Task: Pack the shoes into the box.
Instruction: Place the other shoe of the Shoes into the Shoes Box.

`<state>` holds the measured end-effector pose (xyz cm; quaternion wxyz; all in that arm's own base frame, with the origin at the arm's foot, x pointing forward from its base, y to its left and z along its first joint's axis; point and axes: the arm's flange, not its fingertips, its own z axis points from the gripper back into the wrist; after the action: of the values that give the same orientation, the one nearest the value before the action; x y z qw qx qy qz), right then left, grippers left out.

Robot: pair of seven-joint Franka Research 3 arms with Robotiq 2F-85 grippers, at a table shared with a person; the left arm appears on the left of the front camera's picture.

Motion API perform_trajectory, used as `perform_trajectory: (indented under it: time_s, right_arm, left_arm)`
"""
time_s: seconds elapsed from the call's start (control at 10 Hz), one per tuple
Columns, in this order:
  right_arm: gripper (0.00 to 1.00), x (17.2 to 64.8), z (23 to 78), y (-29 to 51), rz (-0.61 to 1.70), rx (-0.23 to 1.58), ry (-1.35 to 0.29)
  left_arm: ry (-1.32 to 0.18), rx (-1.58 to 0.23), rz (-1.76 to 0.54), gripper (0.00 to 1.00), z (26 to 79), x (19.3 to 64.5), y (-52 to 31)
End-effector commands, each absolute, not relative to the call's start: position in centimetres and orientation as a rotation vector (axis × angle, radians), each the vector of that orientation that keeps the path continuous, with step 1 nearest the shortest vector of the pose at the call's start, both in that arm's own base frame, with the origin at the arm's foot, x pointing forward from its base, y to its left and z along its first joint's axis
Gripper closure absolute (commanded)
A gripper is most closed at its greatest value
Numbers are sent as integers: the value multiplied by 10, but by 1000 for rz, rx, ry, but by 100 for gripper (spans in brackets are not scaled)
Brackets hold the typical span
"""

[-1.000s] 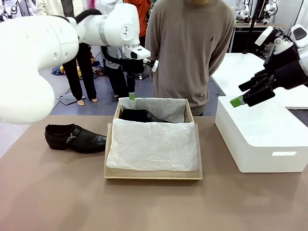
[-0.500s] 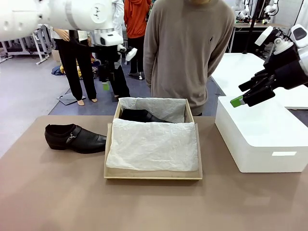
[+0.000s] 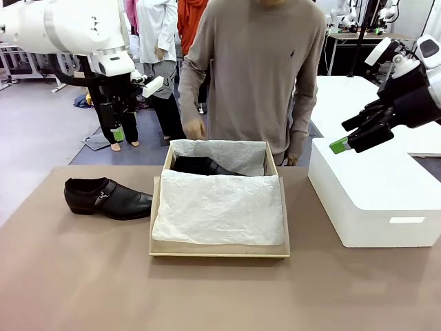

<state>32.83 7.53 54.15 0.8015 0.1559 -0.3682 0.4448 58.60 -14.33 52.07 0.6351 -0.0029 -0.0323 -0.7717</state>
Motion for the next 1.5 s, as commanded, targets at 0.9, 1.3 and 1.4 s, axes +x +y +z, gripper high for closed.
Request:
perform_trajectory:
  time_s: [0.9,1.3,1.4]
  right_arm:
    - [0,329,541,75,955,349,-797]
    - [0,329,541,75,955,349,-797]
    - [0,329,541,75,955,349,-797]
  left_arm:
    - [-74,-7,-1764,0,521,586,-143]
    - [-74,-7,-1764,0,521,586,-143]
    - [-74,-7,-1764,0,521,586,-143]
